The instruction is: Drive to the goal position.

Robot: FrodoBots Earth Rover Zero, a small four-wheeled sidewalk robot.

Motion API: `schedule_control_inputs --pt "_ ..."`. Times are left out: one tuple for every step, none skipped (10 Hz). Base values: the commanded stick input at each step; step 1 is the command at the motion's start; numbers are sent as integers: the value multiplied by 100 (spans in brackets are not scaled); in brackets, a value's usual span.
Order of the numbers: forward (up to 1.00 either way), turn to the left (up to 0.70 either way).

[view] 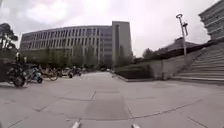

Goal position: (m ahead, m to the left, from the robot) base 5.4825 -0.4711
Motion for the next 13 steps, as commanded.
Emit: schedule_control_inputs --pt "70 0" --pt "70 0" --pt "70 0" --pt "70 0" --pt "70 0" --pt "70 0" --pt "70 0" --pt "70 0" --pt "70 0" --pt "70 0" --pt "70 0" --pt "70 0" --pt "70 0"
